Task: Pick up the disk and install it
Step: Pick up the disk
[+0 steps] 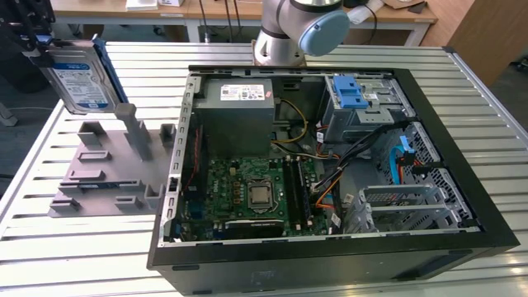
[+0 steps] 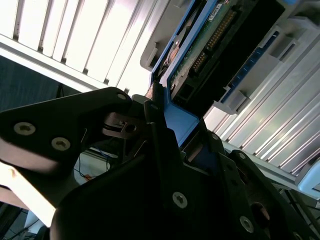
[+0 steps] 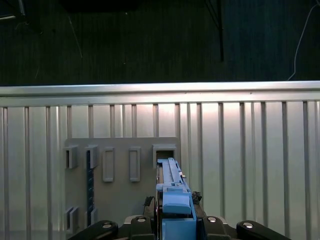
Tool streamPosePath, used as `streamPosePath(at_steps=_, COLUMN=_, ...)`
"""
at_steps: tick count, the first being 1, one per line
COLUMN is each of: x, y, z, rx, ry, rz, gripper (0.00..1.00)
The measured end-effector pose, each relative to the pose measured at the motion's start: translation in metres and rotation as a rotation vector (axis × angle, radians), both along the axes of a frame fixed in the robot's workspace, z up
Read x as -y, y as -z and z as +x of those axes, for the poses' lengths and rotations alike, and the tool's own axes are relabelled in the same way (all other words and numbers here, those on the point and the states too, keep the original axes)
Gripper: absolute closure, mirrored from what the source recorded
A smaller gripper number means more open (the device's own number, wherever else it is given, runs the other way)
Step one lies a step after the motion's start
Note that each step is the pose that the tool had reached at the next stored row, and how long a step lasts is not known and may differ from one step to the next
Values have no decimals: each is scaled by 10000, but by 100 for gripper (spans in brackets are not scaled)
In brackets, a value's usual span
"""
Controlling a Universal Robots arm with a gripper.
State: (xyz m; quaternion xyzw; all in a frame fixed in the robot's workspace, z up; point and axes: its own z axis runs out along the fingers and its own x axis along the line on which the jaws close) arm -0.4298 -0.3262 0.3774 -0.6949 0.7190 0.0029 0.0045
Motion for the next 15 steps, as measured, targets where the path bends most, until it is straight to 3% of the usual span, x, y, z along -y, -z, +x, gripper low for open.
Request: streamPosePath(at_steps=15, x=0, y=-98, z=0, rx=-1, ry=0, rz=-1, gripper=63)
